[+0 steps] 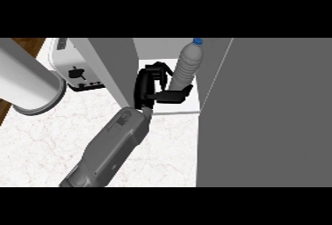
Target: Pick up the bottled water, place it into the cabinet and close the cabinet
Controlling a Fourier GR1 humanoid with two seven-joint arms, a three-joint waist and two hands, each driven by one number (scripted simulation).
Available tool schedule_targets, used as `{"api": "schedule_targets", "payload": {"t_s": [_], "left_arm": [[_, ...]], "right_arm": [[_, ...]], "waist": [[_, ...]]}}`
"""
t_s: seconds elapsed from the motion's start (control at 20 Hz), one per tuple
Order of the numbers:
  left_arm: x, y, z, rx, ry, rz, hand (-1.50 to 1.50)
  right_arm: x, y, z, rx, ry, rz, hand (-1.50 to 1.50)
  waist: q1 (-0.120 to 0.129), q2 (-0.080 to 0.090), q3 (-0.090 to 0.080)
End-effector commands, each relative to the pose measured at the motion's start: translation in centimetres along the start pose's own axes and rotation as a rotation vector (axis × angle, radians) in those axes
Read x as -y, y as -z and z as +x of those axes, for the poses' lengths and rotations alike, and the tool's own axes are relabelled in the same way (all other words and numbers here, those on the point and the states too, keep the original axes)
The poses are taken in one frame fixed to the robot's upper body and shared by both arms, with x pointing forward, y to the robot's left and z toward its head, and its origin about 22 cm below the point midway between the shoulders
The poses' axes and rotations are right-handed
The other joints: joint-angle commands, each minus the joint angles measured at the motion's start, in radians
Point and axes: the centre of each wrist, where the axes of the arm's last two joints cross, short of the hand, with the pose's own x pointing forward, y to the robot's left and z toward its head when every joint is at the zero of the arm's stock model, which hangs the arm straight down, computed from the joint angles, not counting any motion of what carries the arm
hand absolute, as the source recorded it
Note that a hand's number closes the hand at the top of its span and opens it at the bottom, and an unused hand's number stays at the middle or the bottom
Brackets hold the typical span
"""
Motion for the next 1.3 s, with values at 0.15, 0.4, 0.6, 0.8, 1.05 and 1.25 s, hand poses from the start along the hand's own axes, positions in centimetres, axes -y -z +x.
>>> {"api": "schedule_targets", "payload": {"t_s": [0.15,0.4,0.6,0.8,1.05,1.25], "left_arm": [[-0.2,2.9,-0.1,-0.034,0.087,0.047,1.50],[-1.1,3.6,-1.3,-0.013,0.312,0.088,1.50],[-3.2,4.3,-1.7,-0.074,0.308,0.183,1.50],[-3.8,5.4,-0.8,-0.080,0.265,0.261,1.50],[-4.9,5.9,-0.7,-0.028,0.383,0.261,-1.50],[-6.1,6.3,-0.4,0.036,0.453,0.282,-1.50]], "right_arm": [[0.4,-0.1,1.5,0.042,0.047,-0.005,-1.50],[0.6,0.4,0.9,0.057,0.057,-0.002,-1.50],[0.4,0.8,1.5,0.056,0.047,0.004,-1.50],[0.5,0.5,1.4,0.053,0.048,0.030,-1.50],[1.0,0.5,0.7,0.070,0.041,0.026,-1.50],[1.2,0.3,0.6,0.051,0.039,0.058,-1.50]], "waist": [[-0.018,0.006,0.000],[-0.021,0.014,0.000],[-0.021,0.021,-0.001],[-0.041,0.024,-0.002],[-0.050,0.027,-0.001],[-0.061,0.034,-0.001]]}}
